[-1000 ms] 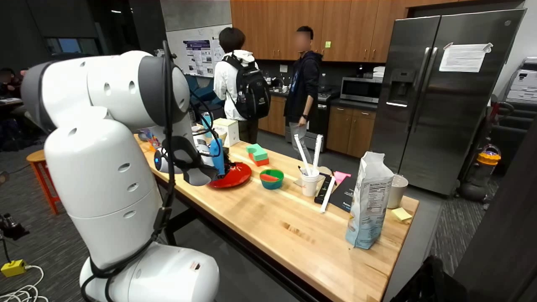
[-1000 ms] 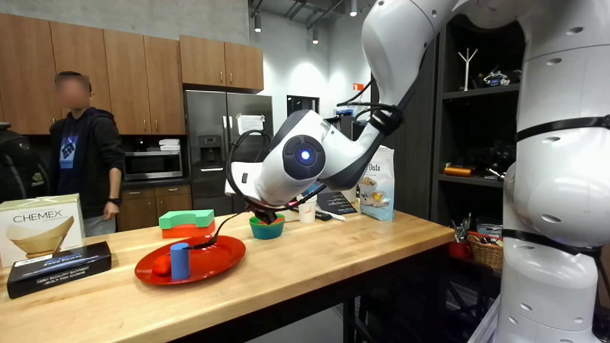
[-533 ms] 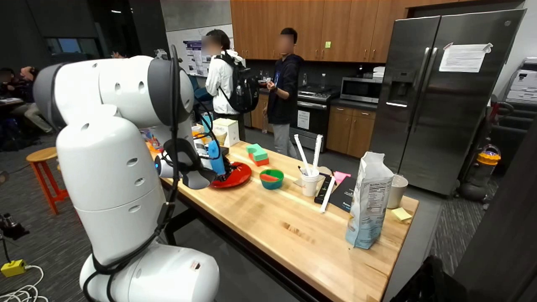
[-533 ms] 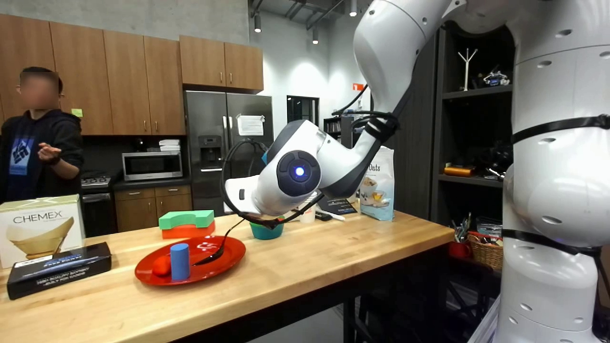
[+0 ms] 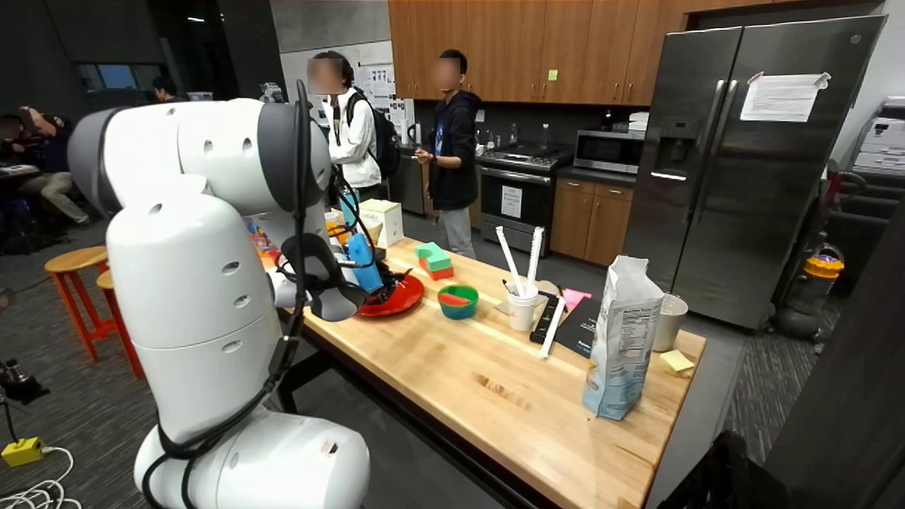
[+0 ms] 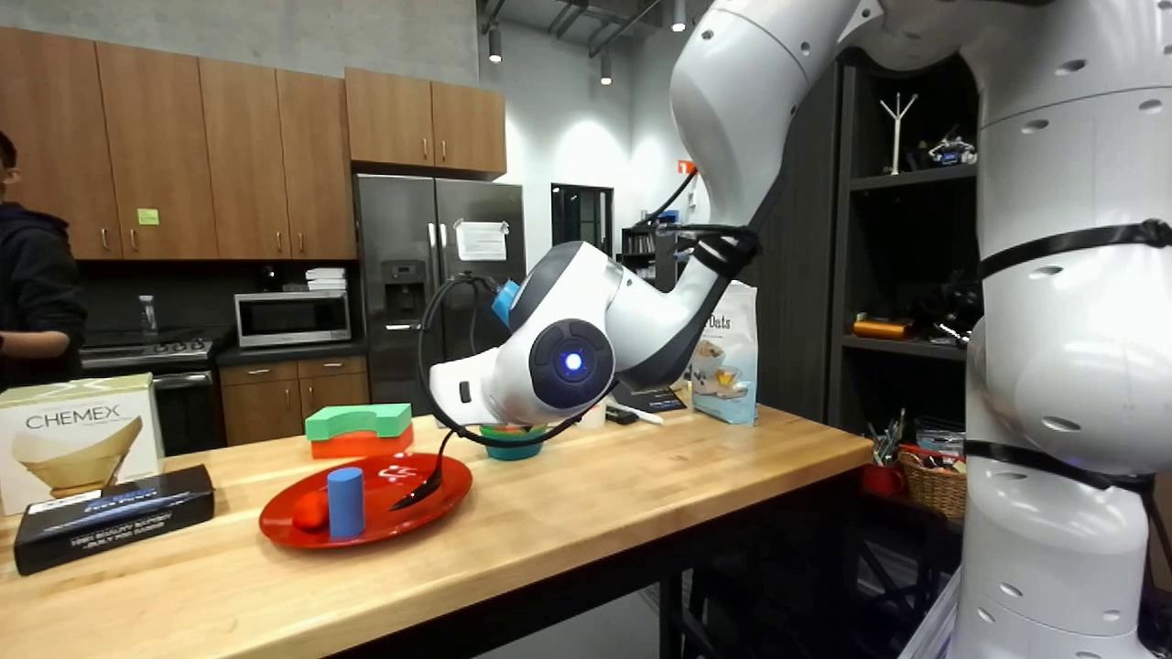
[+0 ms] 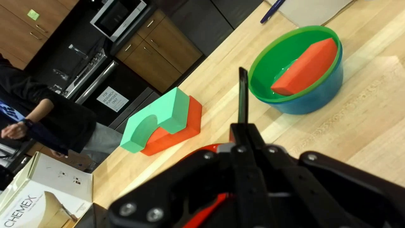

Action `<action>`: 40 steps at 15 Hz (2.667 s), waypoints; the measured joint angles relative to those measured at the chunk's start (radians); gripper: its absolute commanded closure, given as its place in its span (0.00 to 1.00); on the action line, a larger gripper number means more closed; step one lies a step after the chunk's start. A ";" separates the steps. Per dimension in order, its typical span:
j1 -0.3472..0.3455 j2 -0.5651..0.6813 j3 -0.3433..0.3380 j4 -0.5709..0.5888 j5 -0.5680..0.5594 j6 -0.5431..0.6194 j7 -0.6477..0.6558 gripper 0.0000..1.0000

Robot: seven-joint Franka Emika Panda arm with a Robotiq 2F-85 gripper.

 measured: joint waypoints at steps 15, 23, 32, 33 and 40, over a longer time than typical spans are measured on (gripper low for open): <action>0.000 0.013 0.005 0.003 -0.022 -0.019 -0.036 0.99; 0.003 0.015 0.005 0.004 -0.099 -0.065 -0.030 0.99; 0.014 0.056 0.016 0.003 -0.208 -0.241 0.031 0.99; 0.004 0.056 0.007 0.007 -0.222 -0.225 0.044 0.99; -0.140 0.064 -0.112 0.120 -0.313 0.065 0.122 0.99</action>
